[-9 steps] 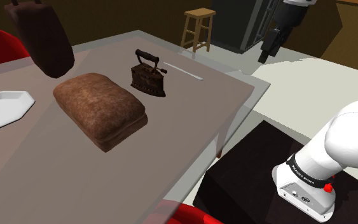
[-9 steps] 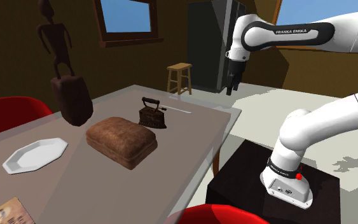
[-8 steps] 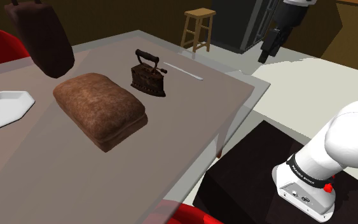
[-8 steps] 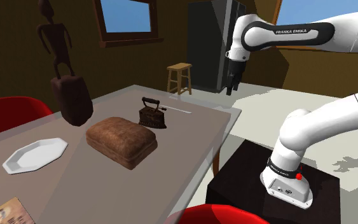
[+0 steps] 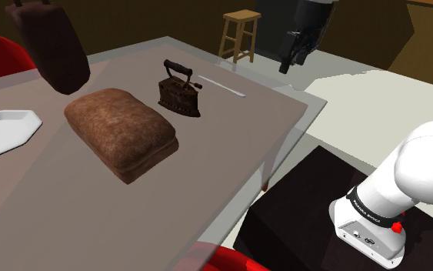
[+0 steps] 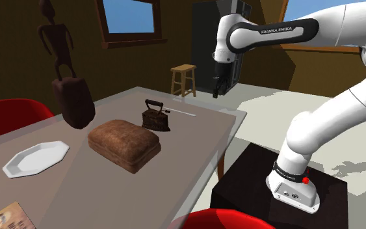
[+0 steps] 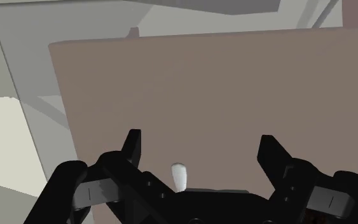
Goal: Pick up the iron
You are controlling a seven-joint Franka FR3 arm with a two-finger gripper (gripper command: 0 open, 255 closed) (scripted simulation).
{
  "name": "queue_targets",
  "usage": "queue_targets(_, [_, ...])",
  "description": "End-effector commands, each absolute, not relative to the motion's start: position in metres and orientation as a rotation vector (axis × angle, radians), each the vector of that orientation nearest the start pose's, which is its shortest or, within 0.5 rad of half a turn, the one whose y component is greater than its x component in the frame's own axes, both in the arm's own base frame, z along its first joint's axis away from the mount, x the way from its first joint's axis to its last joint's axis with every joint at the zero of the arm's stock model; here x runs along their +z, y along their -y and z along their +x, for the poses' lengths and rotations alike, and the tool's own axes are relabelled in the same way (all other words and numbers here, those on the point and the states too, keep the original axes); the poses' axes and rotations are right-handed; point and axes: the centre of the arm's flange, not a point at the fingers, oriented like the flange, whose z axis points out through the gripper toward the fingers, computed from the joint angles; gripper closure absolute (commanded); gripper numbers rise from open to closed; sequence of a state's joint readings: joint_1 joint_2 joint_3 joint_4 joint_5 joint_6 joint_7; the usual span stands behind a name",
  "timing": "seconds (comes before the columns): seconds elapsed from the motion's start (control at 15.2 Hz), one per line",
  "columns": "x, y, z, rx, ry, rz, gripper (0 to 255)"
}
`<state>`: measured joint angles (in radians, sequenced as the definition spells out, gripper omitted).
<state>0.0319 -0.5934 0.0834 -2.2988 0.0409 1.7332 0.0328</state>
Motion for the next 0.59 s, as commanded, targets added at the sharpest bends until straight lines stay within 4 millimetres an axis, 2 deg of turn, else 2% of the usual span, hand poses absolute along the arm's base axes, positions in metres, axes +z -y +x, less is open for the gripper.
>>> queue_targets(0.0, [0.562, -0.075, 0.385, -0.044, 0.094, -3.151, 0])
queue_targets(0.53, [0.559, -0.16, 0.453, -0.055, 0.078, -3.182, 0])
